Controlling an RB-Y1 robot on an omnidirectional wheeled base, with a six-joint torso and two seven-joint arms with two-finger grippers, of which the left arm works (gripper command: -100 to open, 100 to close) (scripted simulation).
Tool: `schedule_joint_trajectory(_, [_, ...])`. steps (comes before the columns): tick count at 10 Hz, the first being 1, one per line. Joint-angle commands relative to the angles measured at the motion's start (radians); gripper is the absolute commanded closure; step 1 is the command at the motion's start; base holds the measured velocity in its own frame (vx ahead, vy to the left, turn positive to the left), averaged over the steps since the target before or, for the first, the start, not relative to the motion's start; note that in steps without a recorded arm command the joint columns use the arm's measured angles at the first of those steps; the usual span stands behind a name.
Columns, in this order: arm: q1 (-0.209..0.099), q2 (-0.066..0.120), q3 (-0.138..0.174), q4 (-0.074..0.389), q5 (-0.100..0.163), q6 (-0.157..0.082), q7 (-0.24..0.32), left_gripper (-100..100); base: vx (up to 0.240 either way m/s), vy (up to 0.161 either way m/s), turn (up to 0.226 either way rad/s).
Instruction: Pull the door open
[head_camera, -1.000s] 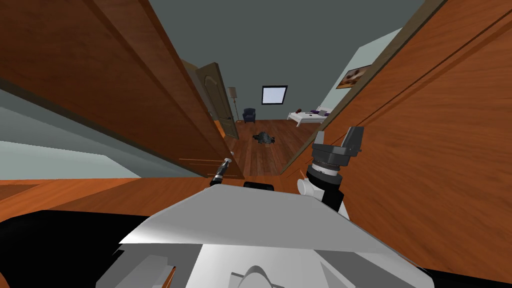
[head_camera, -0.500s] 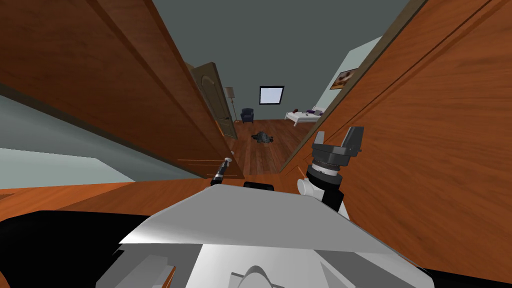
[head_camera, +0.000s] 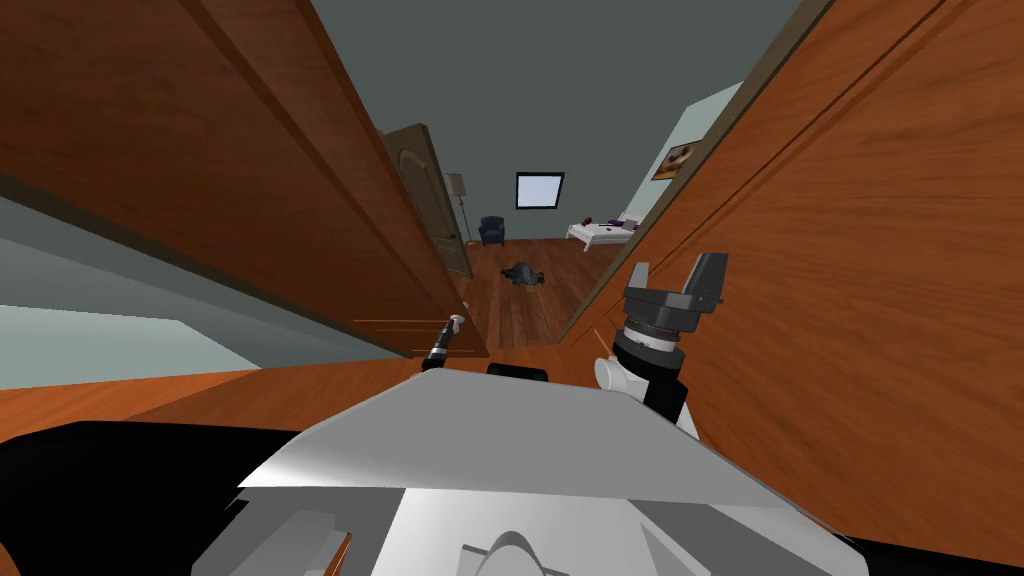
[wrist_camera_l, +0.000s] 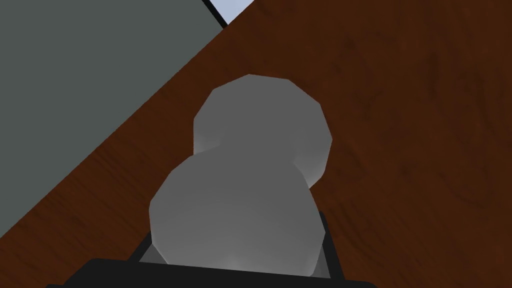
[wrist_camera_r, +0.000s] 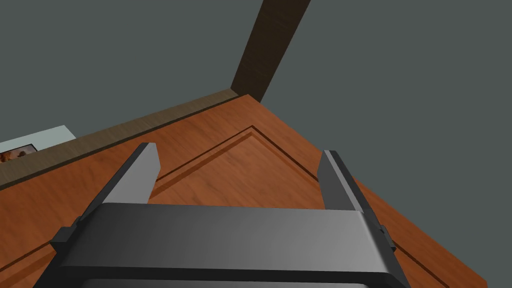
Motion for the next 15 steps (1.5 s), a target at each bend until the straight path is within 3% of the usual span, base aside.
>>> schedule_joint_trajectory(1, [-0.001, -0.008, -0.02, -0.012, 0.024, 0.002, 0.05, 100, -0.037, 0.021, -0.077])
schedule_joint_trajectory(2, [-0.003, -0.009, -0.031, -0.015, 0.047, 0.006, 0.075, 100, -0.062, 0.036, -0.105])
schedule_joint_trajectory(3, [-0.003, -0.009, -0.031, -0.015, 0.047, 0.006, 0.092, 100, -0.057, 0.03, -0.036])
schedule_joint_trajectory(4, [-0.004, -0.009, -0.042, -0.018, 0.071, 0.011, 0.125, 100, -0.059, 0.025, -0.056])
schedule_joint_trajectory(5, [-0.004, -0.009, -0.042, -0.018, 0.071, 0.011, 0.133, 100, -0.042, 0.022, -0.04])
schedule_joint_trajectory(6, [-0.006, -0.01, -0.053, -0.021, 0.096, 0.016, 0.169, 100, -0.051, 0.022, -0.088])
schedule_joint_trajectory(7, [-0.006, -0.01, -0.053, -0.021, 0.096, 0.016, 0.175, 100, -0.041, 0.017, -0.045])
schedule_joint_trajectory(8, [-0.008, -0.01, -0.064, -0.024, 0.121, 0.02, 0.213, 100, -0.045, 0.022, -0.083])
schedule_joint_trajectory(9, [-0.008, -0.01, -0.064, -0.024, 0.121, 0.02, 0.216, 100, -0.039, 0.022, -0.028])
schedule_joint_trajectory(10, [-0.01, -0.011, -0.075, -0.027, 0.146, 0.025, 0.255, 100, -0.043, 0.017, -0.062])
schedule_joint_trajectory(11, [-0.01, -0.011, -0.075, -0.027, 0.146, 0.025, 0.258, 100, -0.037, 0.014, -0.054])
schedule_joint_trajectory(12, [-0.012, -0.011, -0.086, -0.03, 0.171, 0.029, 0.298, 100, -0.051, 0.024, -0.078])
schedule_joint_trajectory(13, [-0.012, -0.011, -0.086, -0.03, 0.171, 0.029, 0.3, 100, -0.049, 0.025, -0.048])
schedule_joint_trajectory(14, [-0.014, -0.011, -0.097, -0.034, 0.197, 0.034, 0.34, 100, -0.049, 0.024, -0.058])
schedule_joint_trajectory(15, [-0.014, -0.011, -0.097, -0.034, 0.197, 0.034, 0.341, 100, -0.04, 0.014, -0.047])
